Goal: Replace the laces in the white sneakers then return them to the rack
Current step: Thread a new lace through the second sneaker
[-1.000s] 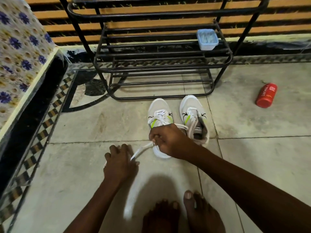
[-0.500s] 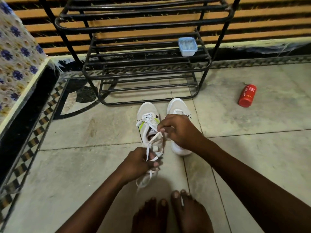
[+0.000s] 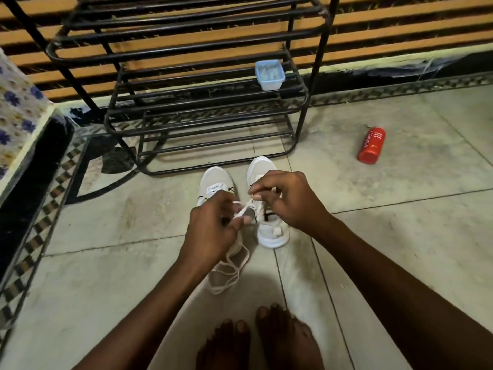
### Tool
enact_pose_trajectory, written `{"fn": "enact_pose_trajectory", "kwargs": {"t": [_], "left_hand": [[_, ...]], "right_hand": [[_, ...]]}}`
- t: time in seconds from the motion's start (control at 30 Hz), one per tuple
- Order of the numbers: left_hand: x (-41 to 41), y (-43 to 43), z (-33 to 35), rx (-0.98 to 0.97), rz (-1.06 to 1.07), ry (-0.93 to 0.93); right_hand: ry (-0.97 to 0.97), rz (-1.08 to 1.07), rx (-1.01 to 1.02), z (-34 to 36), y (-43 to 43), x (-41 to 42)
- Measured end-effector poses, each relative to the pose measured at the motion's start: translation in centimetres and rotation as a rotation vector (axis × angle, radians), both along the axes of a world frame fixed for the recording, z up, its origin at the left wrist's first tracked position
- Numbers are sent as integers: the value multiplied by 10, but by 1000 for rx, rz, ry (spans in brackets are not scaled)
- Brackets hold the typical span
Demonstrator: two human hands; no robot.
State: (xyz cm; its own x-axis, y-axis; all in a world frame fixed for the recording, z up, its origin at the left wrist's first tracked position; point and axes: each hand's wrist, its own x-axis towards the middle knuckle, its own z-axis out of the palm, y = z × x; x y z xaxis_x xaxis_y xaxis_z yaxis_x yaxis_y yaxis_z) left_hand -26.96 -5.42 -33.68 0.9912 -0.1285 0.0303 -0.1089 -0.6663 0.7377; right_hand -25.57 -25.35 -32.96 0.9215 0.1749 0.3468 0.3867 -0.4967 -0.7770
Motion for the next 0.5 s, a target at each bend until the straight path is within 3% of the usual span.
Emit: {"fn": "enact_pose_trajectory", "kwargs": {"t": [0.1, 0.2, 0.5], "left_hand": [[12, -19, 5, -254, 72, 132], [14, -26, 5, -391, 38, 76], [40, -44, -4, -458, 116, 83]], "right_hand": [[-32, -65, 76, -1, -3, 3], [-23, -113, 151, -3, -7, 6], [35, -273, 187, -27, -30, 12]]}}
